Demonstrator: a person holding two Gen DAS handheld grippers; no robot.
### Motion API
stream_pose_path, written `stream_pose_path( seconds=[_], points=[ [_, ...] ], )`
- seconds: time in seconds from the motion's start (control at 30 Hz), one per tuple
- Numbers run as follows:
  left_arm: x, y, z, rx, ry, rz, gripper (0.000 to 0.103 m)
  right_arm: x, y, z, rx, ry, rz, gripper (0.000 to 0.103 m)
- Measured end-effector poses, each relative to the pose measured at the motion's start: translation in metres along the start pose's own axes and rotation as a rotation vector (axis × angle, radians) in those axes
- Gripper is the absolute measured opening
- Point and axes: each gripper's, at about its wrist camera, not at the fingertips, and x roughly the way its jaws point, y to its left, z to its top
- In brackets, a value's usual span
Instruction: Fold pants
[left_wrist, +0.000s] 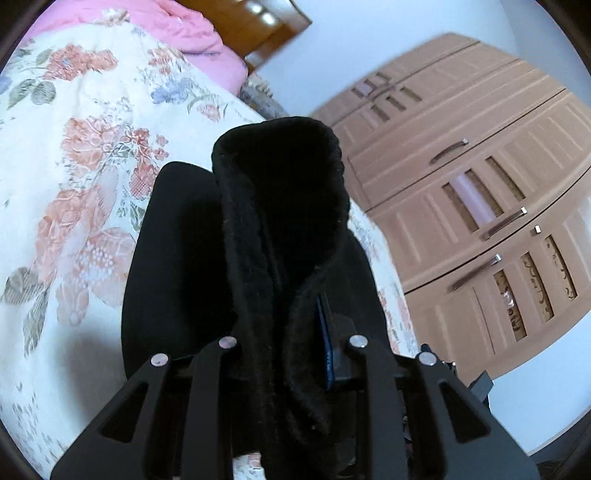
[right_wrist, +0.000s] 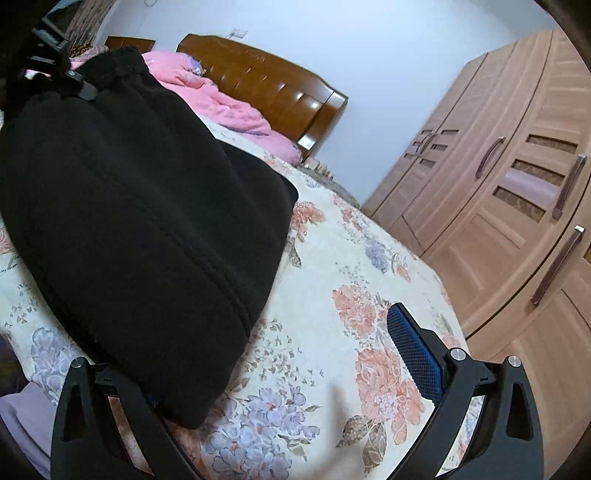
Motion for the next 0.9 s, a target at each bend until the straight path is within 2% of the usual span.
stream_pose_path(
  seconds=[0.1, 0.23, 0.43, 0.47, 0.5, 0.53, 0.57, 0.6, 0.67, 0.73, 0.8, 0.87, 0.9],
  points=[
    [-0.009, -0.005, -0.009, 0.028, -0.039, 0.013, 0.023, -0.002, 0.006, -0.001, -0.004, 0.009, 0.002, 0.095],
    [-0.007, 0.018, -0.022, -0.023, -0.058, 0.031, 0.023, 0.002, 0.012, -0.002, -0.04, 0.009, 0.014, 0.097],
    [-0.001, 0.04, -0.031, -0.036, -0.083, -0.012, 0.026, 0.015, 0.001, -0.011, 0.033, 0.058, 0.114, 0.098],
    [-0.002, 0.041, -0.032, -0.031, -0.084, -0.011, 0.029, 0.015, -0.001, -0.01, 0.038, 0.068, 0.136, 0.098],
    [-0.003, 0.038, -0.033, -0.02, -0.088, 0.005, 0.039, 0.015, -0.004, -0.009, 0.043, 0.077, 0.165, 0.098],
    [-0.006, 0.036, -0.034, 0.003, -0.104, 0.06, 0.046, 0.014, -0.009, -0.008, 0.052, 0.086, 0.204, 0.098],
    [-0.01, 0.033, -0.036, 0.017, -0.125, 0.106, 0.064, 0.011, -0.012, -0.007, 0.059, 0.087, 0.228, 0.098],
    [-0.019, 0.028, -0.038, 0.028, -0.167, 0.159, 0.082, 0.006, -0.019, -0.007, 0.07, 0.08, 0.286, 0.098],
    [-0.034, 0.021, -0.042, 0.036, -0.248, 0.218, 0.101, -0.008, -0.029, -0.01, 0.081, 0.051, 0.394, 0.098],
    [-0.05, 0.01, -0.046, 0.061, -0.319, 0.282, 0.101, -0.02, -0.039, -0.012, 0.098, 0.02, 0.425, 0.098],
    [-0.061, -0.014, -0.05, 0.117, -0.369, 0.384, 0.101, -0.03, -0.048, -0.012, 0.132, 0.015, 0.437, 0.098],
    [-0.07, -0.062, -0.062, 0.285, -0.394, 0.416, 0.101, -0.043, -0.052, -0.01, 0.125, 0.0, 0.458, 0.098],
    [-0.071, -0.082, -0.065, 0.345, -0.389, 0.419, 0.101, -0.046, -0.053, -0.009, 0.104, 0.022, 0.437, 0.098]
  ],
)
